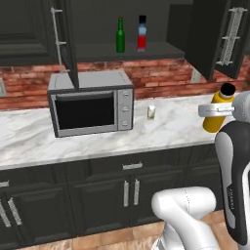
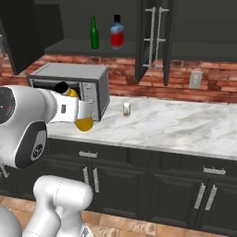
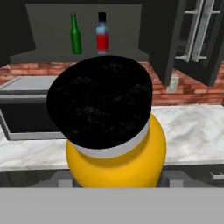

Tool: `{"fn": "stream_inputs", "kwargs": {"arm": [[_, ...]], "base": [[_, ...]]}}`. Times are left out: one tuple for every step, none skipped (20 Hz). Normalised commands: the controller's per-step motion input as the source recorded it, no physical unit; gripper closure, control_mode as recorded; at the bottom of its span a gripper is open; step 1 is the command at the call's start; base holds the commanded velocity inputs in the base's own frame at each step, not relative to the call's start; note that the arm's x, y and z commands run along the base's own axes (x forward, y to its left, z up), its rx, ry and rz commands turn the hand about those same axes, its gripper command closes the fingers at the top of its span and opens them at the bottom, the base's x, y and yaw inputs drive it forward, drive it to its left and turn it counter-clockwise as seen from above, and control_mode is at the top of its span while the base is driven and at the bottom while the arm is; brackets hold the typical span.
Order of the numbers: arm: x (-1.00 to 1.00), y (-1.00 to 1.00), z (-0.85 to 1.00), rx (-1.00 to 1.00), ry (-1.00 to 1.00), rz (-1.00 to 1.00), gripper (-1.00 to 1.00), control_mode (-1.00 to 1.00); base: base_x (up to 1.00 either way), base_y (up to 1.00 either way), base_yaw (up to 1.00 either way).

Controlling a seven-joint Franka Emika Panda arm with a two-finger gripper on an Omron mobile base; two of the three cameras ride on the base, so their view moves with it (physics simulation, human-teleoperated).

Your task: Sort all alcoholic drinks to one cabinet, and non-alcoholic drinks to the other.

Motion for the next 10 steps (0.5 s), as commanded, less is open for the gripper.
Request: {"fn": "stream_inputs", "kwargs": {"arm": [[0.00, 0.00, 0.00, 0.00, 0.00, 0.00, 1.00, 1.00], [0.00, 0.00, 0.00, 0.00, 0.00, 0.00, 1.00, 1.00], [0.00, 0.00, 0.00, 0.00, 0.00, 0.00, 1.00, 1.00], [0.00, 0.00, 0.00, 0.00, 0.00, 0.00, 1.00, 1.00], [0.00, 0.00, 0.00, 0.00, 0.00, 0.00, 1.00, 1.00], [0.00, 0.00, 0.00, 0.00, 0.00, 0.00, 1.00, 1.00], [0.00, 0.00, 0.00, 0.00, 0.00, 0.00, 1.00, 1.00], [0.00, 0.00, 0.00, 0.00, 0.00, 0.00, 1.00, 1.00], [0.00, 0.00, 0.00, 0.00, 0.00, 0.00, 1.00, 1.00], [0.00, 0.00, 0.00, 0.00, 0.00, 0.00, 1.00, 1.00]], "base": [[-0.01, -0.48, 0.00], [0.00, -0.51, 0.00], [0.00, -0.51, 0.00], [0.00, -0.51, 0.00], [0.00, -0.50, 0.00], [0.00, -0.50, 0.00], [0.00, -0.49, 0.00], [0.00, -0.49, 0.00], [0.00, -0.49, 0.00], [-0.01, -0.48, 0.00]]}}
